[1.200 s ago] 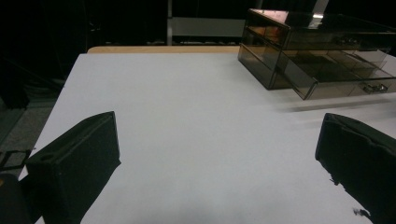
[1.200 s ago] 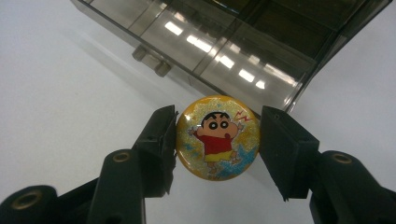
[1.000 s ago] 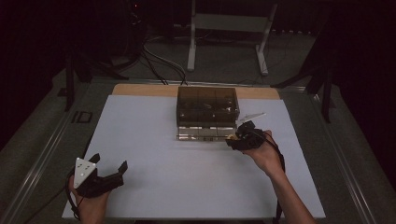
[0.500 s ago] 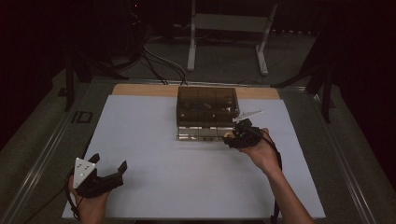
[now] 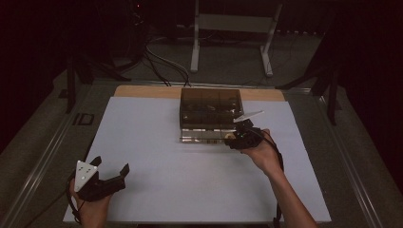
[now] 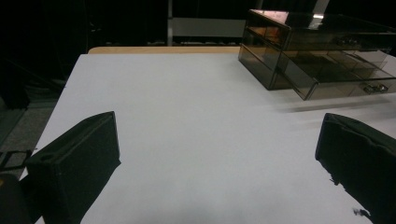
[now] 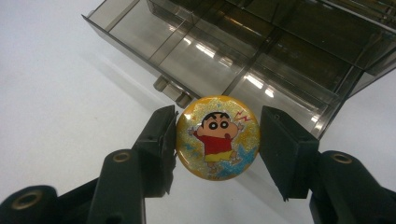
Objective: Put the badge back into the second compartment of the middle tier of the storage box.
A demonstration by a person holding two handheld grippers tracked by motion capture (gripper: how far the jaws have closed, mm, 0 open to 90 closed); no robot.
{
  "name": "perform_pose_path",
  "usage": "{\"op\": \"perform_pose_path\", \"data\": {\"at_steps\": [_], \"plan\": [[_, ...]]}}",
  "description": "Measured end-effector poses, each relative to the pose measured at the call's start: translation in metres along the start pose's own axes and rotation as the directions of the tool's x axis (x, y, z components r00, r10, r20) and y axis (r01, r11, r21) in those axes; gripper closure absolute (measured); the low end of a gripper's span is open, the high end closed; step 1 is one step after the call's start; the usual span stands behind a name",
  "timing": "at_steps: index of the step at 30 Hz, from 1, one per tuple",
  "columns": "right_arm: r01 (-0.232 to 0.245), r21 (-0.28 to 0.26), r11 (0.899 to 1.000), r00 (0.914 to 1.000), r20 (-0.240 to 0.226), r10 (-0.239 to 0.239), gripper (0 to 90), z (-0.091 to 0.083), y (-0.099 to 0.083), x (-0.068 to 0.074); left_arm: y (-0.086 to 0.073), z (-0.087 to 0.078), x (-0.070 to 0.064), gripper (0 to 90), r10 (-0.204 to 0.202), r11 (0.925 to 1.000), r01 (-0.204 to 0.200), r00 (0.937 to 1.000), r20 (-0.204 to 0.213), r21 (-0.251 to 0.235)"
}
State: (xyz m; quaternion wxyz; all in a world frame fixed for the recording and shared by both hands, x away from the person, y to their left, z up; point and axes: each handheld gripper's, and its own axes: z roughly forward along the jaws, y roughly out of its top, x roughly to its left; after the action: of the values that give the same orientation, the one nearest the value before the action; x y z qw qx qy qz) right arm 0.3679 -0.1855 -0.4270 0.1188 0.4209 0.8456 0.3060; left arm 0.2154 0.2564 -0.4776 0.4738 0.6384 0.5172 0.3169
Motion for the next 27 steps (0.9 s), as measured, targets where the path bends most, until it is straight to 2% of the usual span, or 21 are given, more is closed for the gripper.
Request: {"op": "perform_pose_path", "data": {"at_steps": [27], "plan": [[0.002, -0.009, 1.000, 0.9999, -0.017, -0.003, 47.5, 0.008, 0.015, 0.006, 0.000, 0.000, 0.000, 1.1, 0.001, 1.0000, -0.001, 1.0000, 0.000, 0.001]]}}
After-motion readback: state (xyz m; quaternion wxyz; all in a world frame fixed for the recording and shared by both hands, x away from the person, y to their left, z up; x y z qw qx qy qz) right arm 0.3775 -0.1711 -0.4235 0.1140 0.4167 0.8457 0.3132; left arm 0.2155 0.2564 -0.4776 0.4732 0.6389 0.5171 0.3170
